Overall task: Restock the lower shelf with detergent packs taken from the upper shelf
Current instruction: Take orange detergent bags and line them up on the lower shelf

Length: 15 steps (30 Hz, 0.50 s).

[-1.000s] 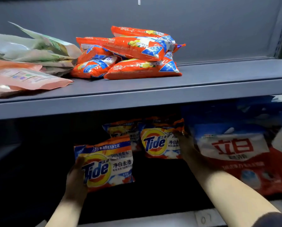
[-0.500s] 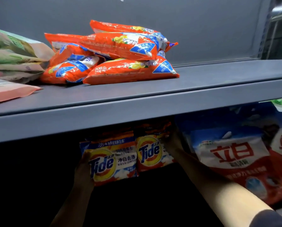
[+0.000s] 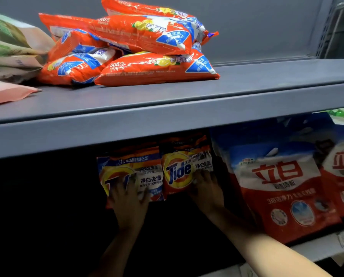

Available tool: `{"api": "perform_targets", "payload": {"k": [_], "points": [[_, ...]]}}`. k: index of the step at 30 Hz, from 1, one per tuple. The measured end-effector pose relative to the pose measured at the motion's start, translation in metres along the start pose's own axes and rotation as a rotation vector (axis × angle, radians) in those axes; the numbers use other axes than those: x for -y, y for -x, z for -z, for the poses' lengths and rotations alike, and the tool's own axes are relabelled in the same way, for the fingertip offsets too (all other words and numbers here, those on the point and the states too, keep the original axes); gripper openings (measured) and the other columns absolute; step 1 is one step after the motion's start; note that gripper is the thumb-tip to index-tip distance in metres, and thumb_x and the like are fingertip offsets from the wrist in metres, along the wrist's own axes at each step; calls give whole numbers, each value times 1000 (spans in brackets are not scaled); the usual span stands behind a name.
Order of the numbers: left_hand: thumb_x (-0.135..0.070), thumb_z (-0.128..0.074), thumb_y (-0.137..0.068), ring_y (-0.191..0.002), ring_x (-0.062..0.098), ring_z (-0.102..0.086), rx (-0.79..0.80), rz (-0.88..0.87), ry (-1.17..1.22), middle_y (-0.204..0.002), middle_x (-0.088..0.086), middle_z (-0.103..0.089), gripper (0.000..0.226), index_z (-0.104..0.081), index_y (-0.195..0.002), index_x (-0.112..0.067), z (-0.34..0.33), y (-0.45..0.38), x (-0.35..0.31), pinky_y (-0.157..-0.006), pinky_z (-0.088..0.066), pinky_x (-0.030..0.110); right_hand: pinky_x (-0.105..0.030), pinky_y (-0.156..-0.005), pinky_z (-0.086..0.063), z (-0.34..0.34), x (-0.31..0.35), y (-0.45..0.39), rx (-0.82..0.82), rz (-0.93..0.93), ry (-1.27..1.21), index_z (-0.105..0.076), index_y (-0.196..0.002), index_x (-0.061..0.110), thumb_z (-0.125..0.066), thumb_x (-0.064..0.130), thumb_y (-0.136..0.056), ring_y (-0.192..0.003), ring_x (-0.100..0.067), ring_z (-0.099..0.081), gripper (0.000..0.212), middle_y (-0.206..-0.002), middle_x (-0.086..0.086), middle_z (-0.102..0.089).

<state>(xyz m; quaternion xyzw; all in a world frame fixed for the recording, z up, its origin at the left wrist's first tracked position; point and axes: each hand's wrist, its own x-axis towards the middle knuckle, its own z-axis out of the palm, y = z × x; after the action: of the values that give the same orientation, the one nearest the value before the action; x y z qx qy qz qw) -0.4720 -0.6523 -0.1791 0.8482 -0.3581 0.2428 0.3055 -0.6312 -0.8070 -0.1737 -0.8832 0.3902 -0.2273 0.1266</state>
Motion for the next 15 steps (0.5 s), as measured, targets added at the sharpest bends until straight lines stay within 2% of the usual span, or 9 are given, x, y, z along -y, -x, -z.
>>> {"api": "perform_targets", "payload": {"k": [2, 4, 6, 7, 10, 15], "points": [[-37, -72, -81, -133, 39, -36, 187, -134, -14, -144, 12, -43, 53, -59, -128, -18, -7, 7, -6, -101, -34, 62, -41, -94, -45, -3, 4, 2, 13, -8, 8, -34, -143, 26, -59, 38, -87, -132, -30, -32, 63, -146, -3, -34], [-34, -62, -90, -148, 29, -6, 349, -162, -58, -159, 0, -18, 64, -33, -147, -33, -15, 9, -4, -114, -7, 64, -44, -99, -43, -5, 5, 3, 44, -13, -19, -30, -146, 30, -58, 34, -88, -136, -31, -27, 65, -148, -2, -31], [-29, -53, -95, -145, 22, 15, 400, -147, -73, -160, -6, 3, 71, -8, -147, -43, -21, 5, -1, -114, 9, 60, -44, -106, -37, -5, 1, 2, 84, 5, -39, -26, -148, 32, -56, 29, -91, -139, -30, -22, 64, -152, -1, -27], [-28, -52, -95, -143, 20, 19, 405, -127, -74, -160, -7, 7, 71, -4, -145, -45, -21, 3, -3, -113, 12, 59, -42, -109, -34, -4, -3, 1, 110, 23, -41, -25, -149, 33, -54, 26, -93, -139, -29, -21, 64, -153, 0, -25], [-31, -49, -96, -143, 19, 19, 411, -66, -111, -159, -8, 9, 68, -7, -148, -44, -18, -1, -13, -112, 12, 58, -38, -112, -28, 5, -11, -5, 198, 62, -60, -24, -150, 33, -50, 20, -96, -141, -25, -21, 61, -155, 2, -21], [-40, -47, -96, -148, 21, 6, 482, 15, -108, -161, -6, -2, 63, -15, -150, -39, -6, 1, -28, -117, -8, 54, -34, -118, -11, 26, -16, -3, 362, 109, -140, -28, -149, 23, -52, 22, -96, -146, -18, -12, 58, -158, 0, -20]]}}
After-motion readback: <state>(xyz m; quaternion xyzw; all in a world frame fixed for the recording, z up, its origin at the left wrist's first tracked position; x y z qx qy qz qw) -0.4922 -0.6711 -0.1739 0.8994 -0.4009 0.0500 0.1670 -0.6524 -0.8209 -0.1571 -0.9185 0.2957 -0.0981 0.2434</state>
